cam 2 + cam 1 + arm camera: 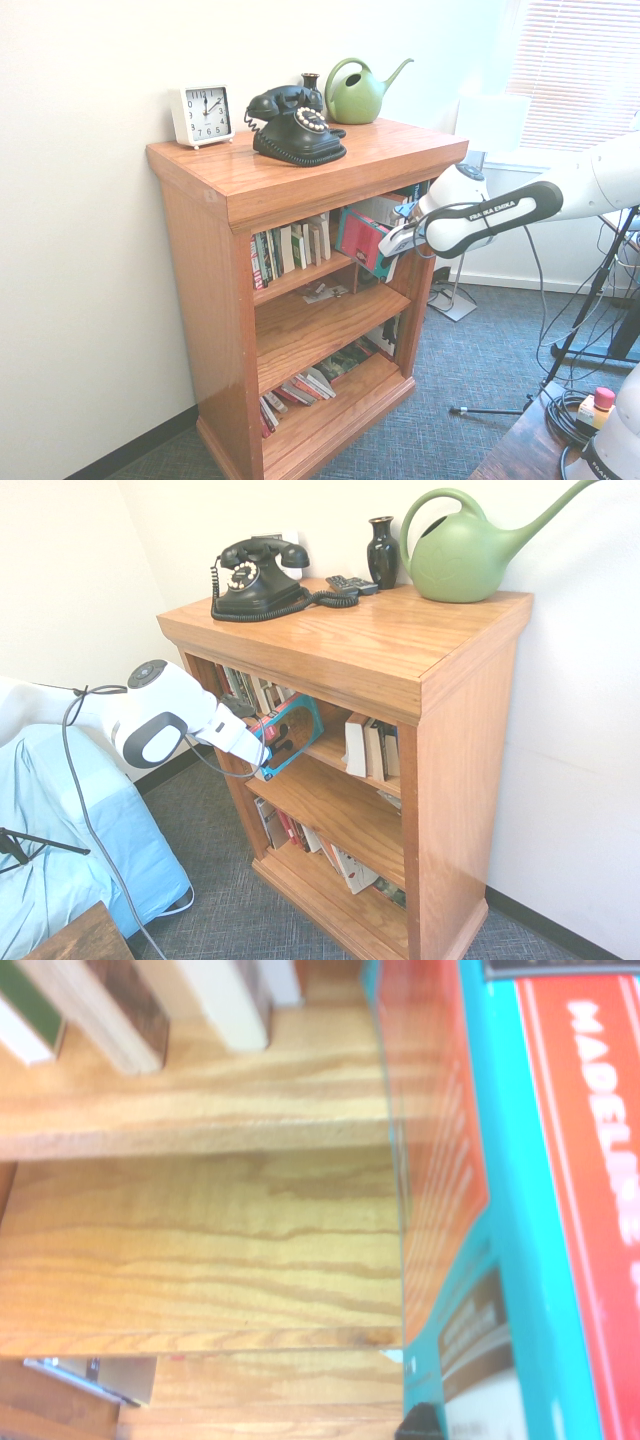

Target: Organize the shelf

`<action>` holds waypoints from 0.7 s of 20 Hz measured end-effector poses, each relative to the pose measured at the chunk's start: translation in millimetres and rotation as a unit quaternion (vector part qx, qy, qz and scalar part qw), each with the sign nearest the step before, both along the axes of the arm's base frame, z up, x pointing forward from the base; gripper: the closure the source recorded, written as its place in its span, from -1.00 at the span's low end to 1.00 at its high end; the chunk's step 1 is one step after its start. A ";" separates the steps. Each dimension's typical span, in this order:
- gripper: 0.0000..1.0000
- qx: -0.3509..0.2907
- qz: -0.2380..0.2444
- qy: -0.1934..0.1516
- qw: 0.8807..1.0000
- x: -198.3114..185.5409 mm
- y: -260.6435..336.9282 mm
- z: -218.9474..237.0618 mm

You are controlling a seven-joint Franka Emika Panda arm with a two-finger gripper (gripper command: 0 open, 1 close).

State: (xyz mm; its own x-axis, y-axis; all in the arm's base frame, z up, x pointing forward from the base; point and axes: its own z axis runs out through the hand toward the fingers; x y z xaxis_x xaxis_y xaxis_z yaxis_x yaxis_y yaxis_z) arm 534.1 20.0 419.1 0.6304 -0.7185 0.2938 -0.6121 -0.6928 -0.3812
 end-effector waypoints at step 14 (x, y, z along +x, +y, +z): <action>1.00 -0.043 0.011 -0.041 0.998 20.0 17.1 13.8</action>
State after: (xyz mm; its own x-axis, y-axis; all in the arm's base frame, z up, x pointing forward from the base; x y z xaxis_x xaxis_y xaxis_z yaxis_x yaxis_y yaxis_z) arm 554.1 37.1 432.9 0.6171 -0.6746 0.4050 -0.5656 -0.7382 -0.3677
